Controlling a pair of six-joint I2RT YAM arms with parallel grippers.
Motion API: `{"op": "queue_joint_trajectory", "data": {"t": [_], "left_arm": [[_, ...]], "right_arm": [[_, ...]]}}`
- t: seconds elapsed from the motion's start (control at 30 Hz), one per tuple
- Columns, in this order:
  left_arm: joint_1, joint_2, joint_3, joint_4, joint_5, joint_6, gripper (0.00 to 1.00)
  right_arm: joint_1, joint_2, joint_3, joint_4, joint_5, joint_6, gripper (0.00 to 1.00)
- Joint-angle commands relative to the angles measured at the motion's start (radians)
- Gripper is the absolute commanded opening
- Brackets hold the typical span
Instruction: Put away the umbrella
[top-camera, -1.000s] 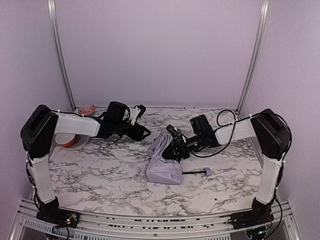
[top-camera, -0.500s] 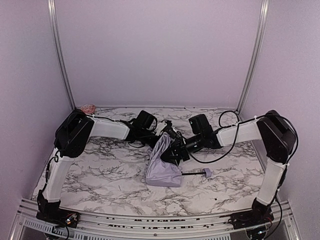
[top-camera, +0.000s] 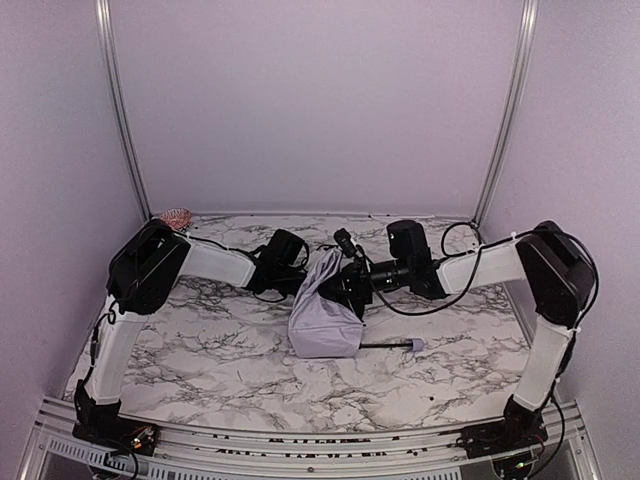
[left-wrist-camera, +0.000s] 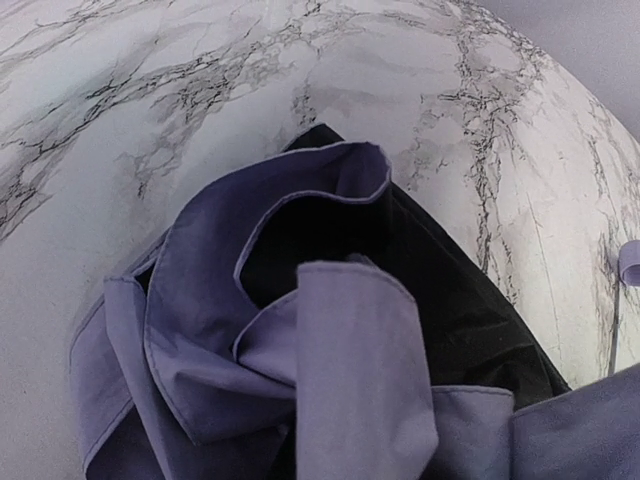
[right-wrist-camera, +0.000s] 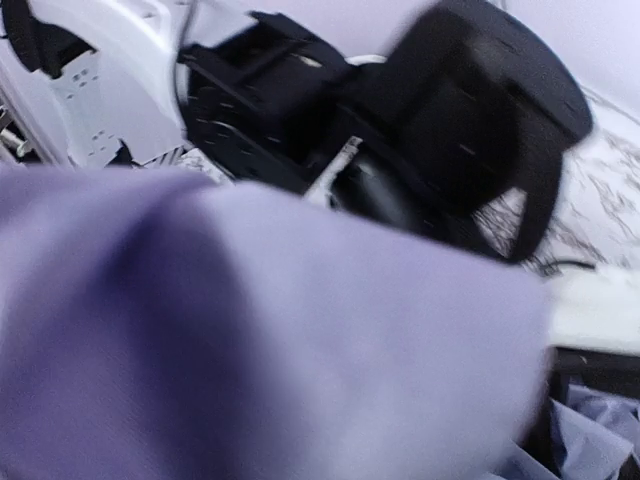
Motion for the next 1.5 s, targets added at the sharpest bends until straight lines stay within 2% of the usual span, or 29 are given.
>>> {"op": "queue_joint_trajectory", "data": {"t": [0.0,0.27,0.43,0.47,0.5,0.63,0.67,0.77,0.87,0.93,1.03,1.07,1.17,1.27,1.33,1.47], "left_arm": [[0.004,0.021,-0.068,-0.053,-0.008,-0.074,0.07],[0.042,0.019,-0.093,0.049,-0.044,-0.15,0.08],[0.072,0.02,-0.083,0.051,-0.07,-0.185,0.11],[0.085,0.013,-0.084,0.054,-0.079,-0.192,0.15],[0.093,0.003,-0.084,0.055,-0.092,-0.199,0.23],[0.124,-0.064,-0.094,0.075,-0.176,-0.19,0.73],[0.132,-0.086,-0.094,0.078,-0.213,-0.173,0.81],[0.157,-0.152,-0.093,0.095,-0.338,-0.121,0.97],[0.172,-0.244,-0.115,0.135,-0.439,-0.065,0.99],[0.169,-0.322,-0.177,0.196,-0.433,-0.007,0.99],[0.11,-0.455,-0.309,0.242,-0.304,0.16,0.94],[0.07,-0.493,-0.369,0.224,-0.255,0.265,0.92],[-0.068,-0.582,-0.487,0.169,-0.117,0.449,0.9],[-0.15,-0.602,-0.564,0.096,-0.097,0.595,0.96],[-0.177,-0.573,-0.538,0.047,-0.151,0.616,0.99],[-0.201,-0.477,-0.431,-0.091,-0.193,0.613,0.99]], "right_arm": [[-0.081,0.11,-0.051,0.311,0.111,0.225,0.0],[-0.09,0.285,-0.058,0.302,0.084,0.222,0.0],[-0.092,0.329,-0.05,0.181,0.078,0.19,0.0],[-0.095,0.336,-0.044,0.152,0.073,0.18,0.0],[-0.098,0.345,-0.037,0.122,0.065,0.172,0.0],[-0.102,0.4,0.019,-0.028,0.024,0.135,0.0],[-0.102,0.403,0.02,-0.041,0.023,0.13,0.0],[-0.103,0.406,0.03,-0.106,0.048,0.111,0.0],[-0.106,0.416,0.043,-0.165,0.067,0.098,0.0],[-0.108,0.422,0.05,-0.177,0.067,0.099,0.0],[-0.115,0.426,0.063,-0.181,0.061,0.11,0.0],[-0.116,0.427,0.069,-0.179,0.059,0.115,0.0],[-0.116,0.429,0.095,-0.192,0.05,0.124,0.0],[-0.117,0.431,0.113,-0.192,0.032,0.135,0.0],[-0.116,0.432,0.116,-0.191,0.025,0.141,0.0],[-0.116,0.432,0.125,-0.201,0.032,0.14,0.0]]}}
